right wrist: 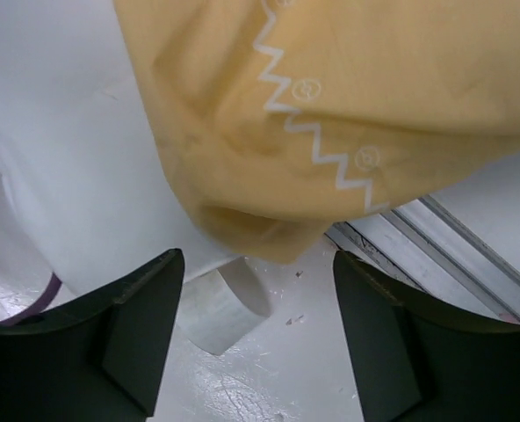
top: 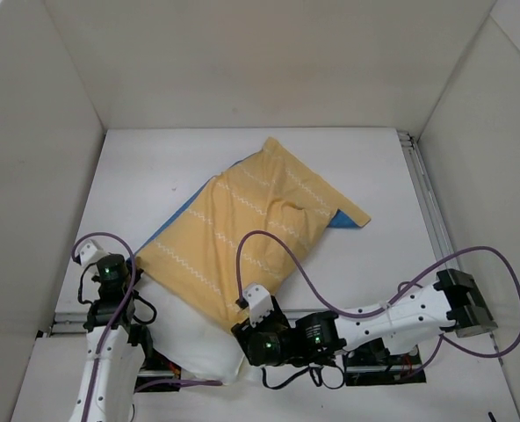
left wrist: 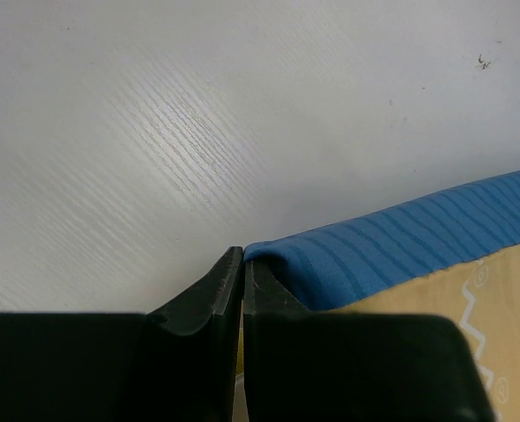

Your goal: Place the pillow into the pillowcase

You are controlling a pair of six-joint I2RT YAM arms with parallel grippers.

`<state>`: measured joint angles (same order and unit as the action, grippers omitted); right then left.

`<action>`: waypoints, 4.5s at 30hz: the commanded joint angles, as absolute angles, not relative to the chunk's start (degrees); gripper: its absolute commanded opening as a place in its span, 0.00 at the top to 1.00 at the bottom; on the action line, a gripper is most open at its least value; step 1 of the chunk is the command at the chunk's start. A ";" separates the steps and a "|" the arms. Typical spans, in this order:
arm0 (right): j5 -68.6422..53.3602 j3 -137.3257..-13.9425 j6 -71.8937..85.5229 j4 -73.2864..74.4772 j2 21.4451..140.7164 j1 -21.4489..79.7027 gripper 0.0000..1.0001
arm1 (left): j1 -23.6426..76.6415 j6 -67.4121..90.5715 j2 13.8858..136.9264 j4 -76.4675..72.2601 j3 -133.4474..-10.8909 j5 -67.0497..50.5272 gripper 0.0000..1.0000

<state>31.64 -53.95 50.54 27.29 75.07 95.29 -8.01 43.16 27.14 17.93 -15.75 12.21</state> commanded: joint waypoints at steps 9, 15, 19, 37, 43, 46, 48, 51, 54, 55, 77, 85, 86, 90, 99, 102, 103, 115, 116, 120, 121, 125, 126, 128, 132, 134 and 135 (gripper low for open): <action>34.71 -55.81 56.33 32.60 86.04 98.97 0.39 | -8.70 43.42 27.34 16.79 -18.63 14.68 1.00; 41.39 -57.66 61.18 39.02 88.86 95.20 0.51 | -8.70 42.54 27.16 15.91 -18.37 13.89 1.00; 44.29 -59.76 59.59 38.94 88.95 93.69 0.50 | -8.70 42.36 27.16 15.65 -18.37 13.62 1.00; 46.84 -63.89 58.62 37.18 96.67 91.33 0.73 | -8.70 41.75 27.51 14.50 -18.11 12.66 1.00; 43.16 -64.07 56.52 37.18 95.37 90.87 1.00 | -8.70 40.69 28.12 13.45 -18.19 11.87 1.00; 42.45 -66.70 52.84 36.31 90.80 97.34 1.00 | -8.70 41.39 28.39 14.06 -18.37 12.65 1.00; 40.88 -68.64 49.68 31.15 89.74 101.15 1.00 | -8.70 42.88 28.30 15.28 -18.54 14.14 1.00; 38.94 -71.18 44.75 27.34 92.89 104.85 1.00 | -8.70 47.08 28.04 19.31 -19.07 17.66 1.00; 37.19 -74.00 42.90 27.42 96.94 105.73 1.00 | -8.70 54.45 26.64 25.37 -19.51 22.84 1.00; 36.74 -74.70 41.93 27.51 97.47 106.08 1.00 | -8.70 56.06 26.11 26.71 -19.51 23.81 1.00; 27.25 -76.12 35.86 24.44 96.77 109.07 1.00 | -6.86 74.51 4.99 44.56 -15.29 37.44 1.00; 26.37 -72.52 38.75 23.38 91.41 109.86 1.00 | -6.86 80.87 8.70 48.44 -17.40 39.20 1.00; 26.02 -71.99 39.98 23.38 90.80 109.95 1.00 | -6.86 79.99 8.44 47.99 -17.49 39.11 1.00; 25.66 -69.09 42.54 23.47 86.49 112.31 1.00 | -6.86 76.04 7.65 46.76 -18.81 40.07 1.00; 25.74 -81.81 33.31 27.67 96.40 119.78 1.00 | -6.86 75.76 8.26 48.08 -25.13 46.84 1.00; 26.36 -83.67 33.75 29.44 97.82 119.88 1.00 | -6.86 78.21 10.02 48.95 -26.19 47.72 1.00; 27.15 -83.15 34.45 29.44 96.78 119.88 1.00 | -6.86 81.09 10.45 49.39 -26.10 47.90 1.00; 35.59 -72.69 38.24 28.92 84.03 101.81 1.00 | -6.25 46.61 22.44 3.64 -22.14 21.40 1.00; 35.68 -72.69 36.58 28.57 83.24 100.21 1.00 | -5.72 45.36 25.98 0.56 -23.28 20.05 1.00; 32.89 -71.99 32.18 25.15 78.24 93.18 1.00 | -3.97 38.24 47.68 -3.87 -37.82 9.25 1.00; 31.74 -71.98 31.21 24.88 77.53 88.99 1.00 | -3.26 37.62 55.38 -3.26 -40.93 6.79 1.00; 26.56 -71.54 25.68 22.77 74.27 77.02 1.00 | 1.49 32.98 65.81 -5.36 -52.52 5.01 1.00; 22.28 -71.63 24.71 21.55 73.14 74.47 1.00 | 3.06 32.00 67.22 -4.93 -54.99 4.84 1.00; 16.38 -72.76 22.60 20.31 71.90 64.64 1.00 | 4.56 29.28 71.88 -0.90 -64.53 3.78 1.00; -1.45 -80.22 19.26 19.16 72.50 48.98 1.00 | 6.24 21.47 80.23 11.67 -85.04 0.80 1.00; -5.69 -86.71 17.32 19.42 73.30 42.13 1.00 | 6.24 20.05 84.36 17.82 -97.13 -1.30 1.00; -9.54 -89.27 16.62 20.29 74.43 40.27 1.00 | 6.24 18.82 86.90 19.49 -101.12 -2.19 1.00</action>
<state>2.81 -78.87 21.34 27.18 75.40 45.82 6.33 25.34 86.76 16.25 -88.25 1.06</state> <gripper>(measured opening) 0.007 0.006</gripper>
